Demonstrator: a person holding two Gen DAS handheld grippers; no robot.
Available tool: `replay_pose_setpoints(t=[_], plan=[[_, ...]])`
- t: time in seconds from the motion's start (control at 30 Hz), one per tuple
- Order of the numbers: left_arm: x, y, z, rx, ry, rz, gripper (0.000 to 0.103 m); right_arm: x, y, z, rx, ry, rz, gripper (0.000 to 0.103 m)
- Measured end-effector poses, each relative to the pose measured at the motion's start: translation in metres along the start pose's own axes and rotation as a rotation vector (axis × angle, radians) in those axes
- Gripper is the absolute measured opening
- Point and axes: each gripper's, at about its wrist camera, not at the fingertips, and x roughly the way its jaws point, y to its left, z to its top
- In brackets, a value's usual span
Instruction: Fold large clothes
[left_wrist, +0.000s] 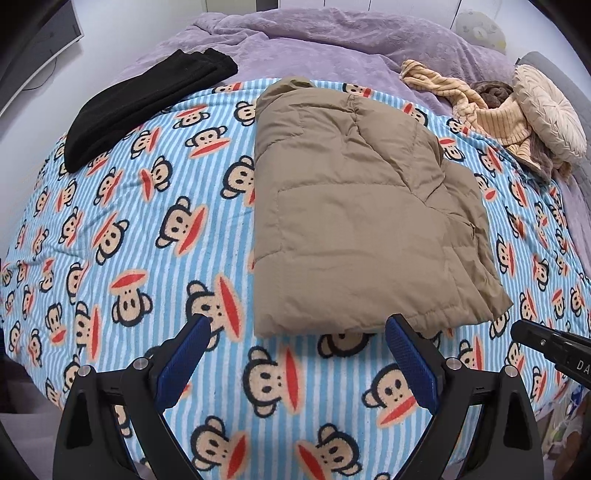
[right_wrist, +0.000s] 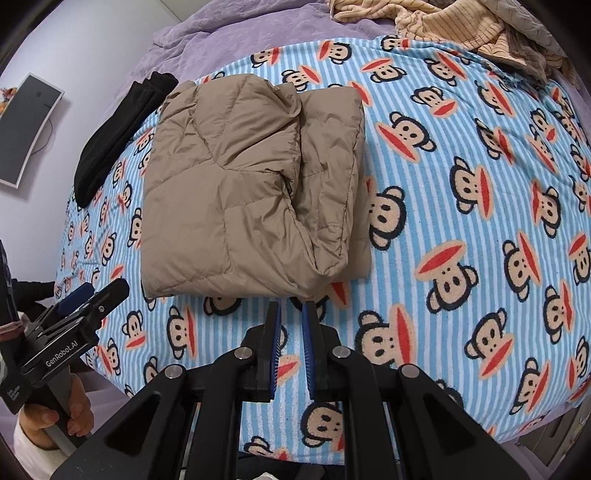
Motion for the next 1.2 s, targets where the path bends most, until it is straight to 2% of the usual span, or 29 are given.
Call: replay_pose_setpoints(t=[0.17,0.33,0.47,0.5,0.53,0.6,0.8,0.97,1.03,1.2], plan=[[-0.023,-0.011,-0.023,-0.008,-0.034,0.031,0.103,-0.015,-0.005,-0.016,-0.033,-0.005,0.014,0.013],[-0.043,-0.027,-0.044,-0.02,-0.05,0.058,0.103,-0.036,-0.01,-0.027,-0.067,-0.024,0.021,0.013],[-0.064,-0.03,-0.049,-0.031,-0.086,0.08,0.103,-0.054,-0.005,-0.032,-0.108,-0.066,0.014,0.015],[-0.069,-0.03,-0.049,-0.034,-0.098,0.072,0.103,-0.058,-0.003,-0.033,-0.116,-0.08,0.011,0.028],[-0.073,-0.029,-0.048,-0.039,-0.106,0.063,0.103,-0.062,-0.001,-0.034,-0.119,-0.095,0.004,0.054],[-0.08,-0.026,-0.045,-0.038,-0.122,0.058,0.103,-0.071,0.003,-0.035,-0.12,-0.141,-0.009,0.077],[-0.097,-0.02,-0.029,-0.005,-0.16,0.093,0.103,-0.089,0.02,-0.026,-0.112,-0.219,-0.026,0.078],[-0.106,-0.011,-0.015,0.006,-0.189,0.116,0.103,-0.097,0.033,-0.021,-0.11,-0.274,-0.075,0.088],[-0.109,-0.007,-0.011,0.001,-0.198,0.118,0.103,-0.098,0.037,-0.018,-0.104,-0.29,-0.088,0.103],[-0.112,0.0,-0.006,-0.019,-0.205,0.117,0.103,-0.103,0.04,-0.013,-0.093,-0.323,-0.116,0.103]])
